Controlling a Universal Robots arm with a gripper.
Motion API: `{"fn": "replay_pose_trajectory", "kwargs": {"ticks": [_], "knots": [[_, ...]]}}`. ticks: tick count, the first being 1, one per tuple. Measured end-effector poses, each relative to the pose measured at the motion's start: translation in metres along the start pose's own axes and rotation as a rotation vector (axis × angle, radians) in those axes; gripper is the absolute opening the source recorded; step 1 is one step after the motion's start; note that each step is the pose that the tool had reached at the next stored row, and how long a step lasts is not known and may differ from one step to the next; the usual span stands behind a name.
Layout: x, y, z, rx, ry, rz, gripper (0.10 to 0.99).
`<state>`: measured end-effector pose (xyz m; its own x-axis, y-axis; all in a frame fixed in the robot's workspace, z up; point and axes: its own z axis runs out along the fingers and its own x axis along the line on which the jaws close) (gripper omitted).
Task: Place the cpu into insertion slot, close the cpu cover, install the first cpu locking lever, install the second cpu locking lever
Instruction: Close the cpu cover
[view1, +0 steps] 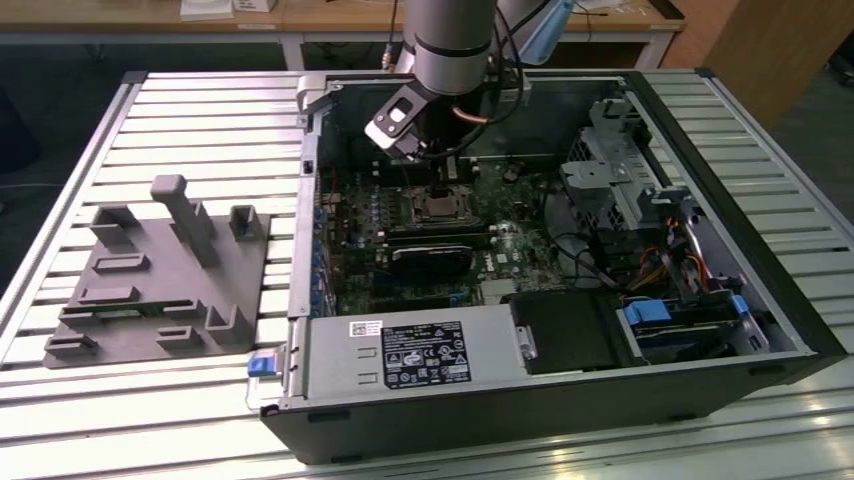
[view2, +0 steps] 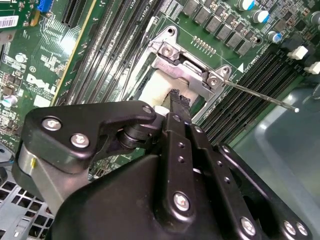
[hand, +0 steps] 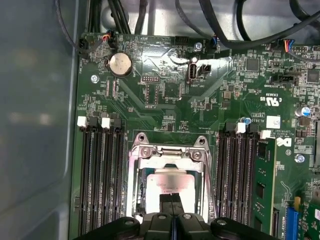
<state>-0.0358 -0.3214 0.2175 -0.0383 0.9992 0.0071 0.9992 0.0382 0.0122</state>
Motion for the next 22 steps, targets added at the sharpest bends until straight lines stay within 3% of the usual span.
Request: {"fn": "replay_pose_trajectory", "kwargs": {"ticks": [7, 22], "knots": [[0.0001, 0.0000, 0.0001, 0.000, 0.0005, -0.027, 0.106], [0.0001, 0.0000, 0.0004, 0.002, 0.0038, -0.298, 0.106]]}}
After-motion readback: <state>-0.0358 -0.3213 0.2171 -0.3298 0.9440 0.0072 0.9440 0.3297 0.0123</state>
